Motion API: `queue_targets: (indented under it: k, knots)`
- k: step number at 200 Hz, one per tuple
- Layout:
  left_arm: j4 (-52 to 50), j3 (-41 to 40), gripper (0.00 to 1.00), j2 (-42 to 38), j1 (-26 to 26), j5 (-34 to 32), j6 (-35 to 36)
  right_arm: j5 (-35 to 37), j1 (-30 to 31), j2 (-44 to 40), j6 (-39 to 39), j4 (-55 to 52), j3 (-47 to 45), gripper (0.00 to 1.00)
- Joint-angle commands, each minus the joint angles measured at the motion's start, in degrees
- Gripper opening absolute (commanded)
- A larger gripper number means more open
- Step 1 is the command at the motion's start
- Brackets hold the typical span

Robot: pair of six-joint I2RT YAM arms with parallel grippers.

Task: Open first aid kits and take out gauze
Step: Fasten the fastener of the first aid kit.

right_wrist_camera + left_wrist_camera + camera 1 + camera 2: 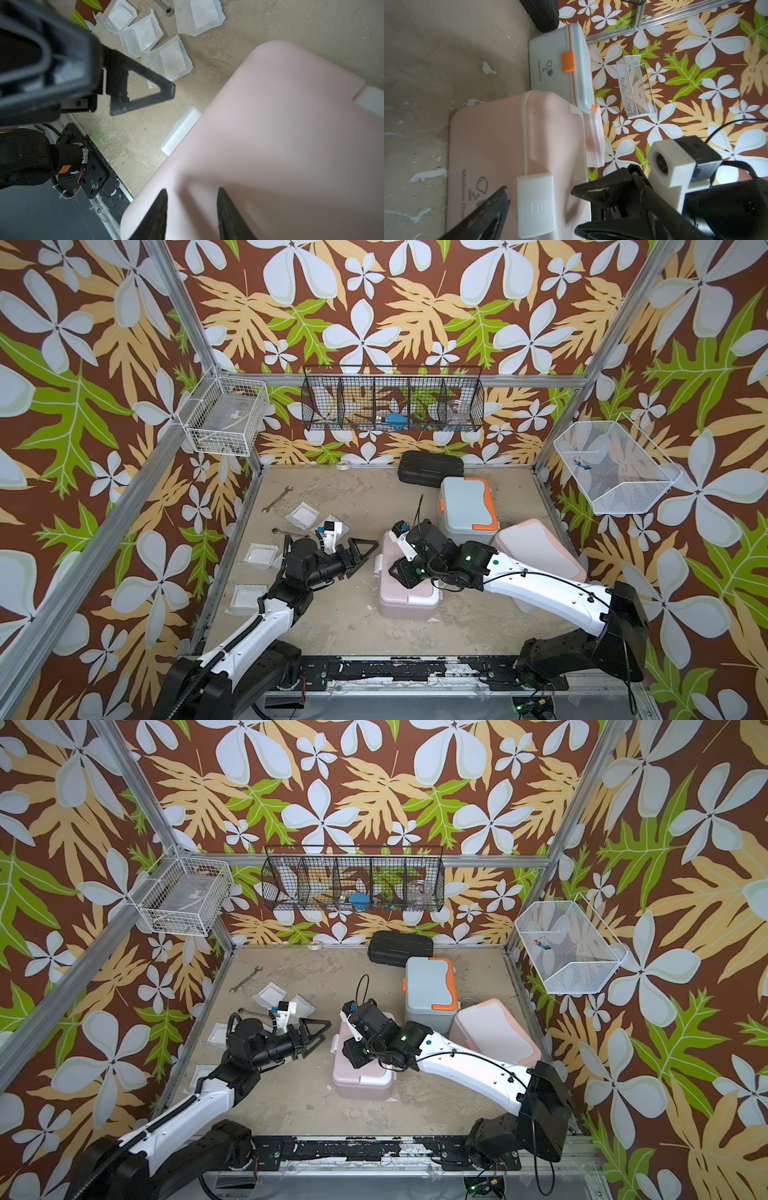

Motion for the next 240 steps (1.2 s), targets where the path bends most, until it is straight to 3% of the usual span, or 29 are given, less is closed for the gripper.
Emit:
queue_targets:
  k: [1,17,30,50,81,144,240]
  knots:
    - [-20.52,4.73,0.88,-1.56,0.00,-7.19,10.37,-0.68,0.06,0.28,1.05,-6.93,-0.36,0.40]
    - [-27.63,8.52,0.75,-1.94,-0.93,-11.15,13.45,-0.47,0.02,0.28,1.01,-6.93,-0.29,0.40]
    - [-32.32,11.21,0.59,-1.59,-2.46,-14.39,15.71,-0.33,0.06,0.26,0.92,-6.93,-0.40,0.40]
    - [-35.76,13.67,0.49,0.04,-5.26,-14.92,17.32,-0.24,-0.21,0.25,0.72,-7.05,-0.66,0.40]
    - [-36.35,15.27,0.47,2.09,-9.69,-15.98,17.46,-0.03,-0.98,0.04,0.48,-7.17,-1.11,0.40]
    - [-36.62,18.05,0.38,5.82,-11.58,-18.08,18.75,-0.50,-1.61,-0.14,0.33,-6.93,-1.72,0.40]
    - [-39.65,20.41,0.37,9.97,-15.01,-23.53,21.13,-1.17,-2.04,0.24,0.20,-6.23,-2.34,0.40]
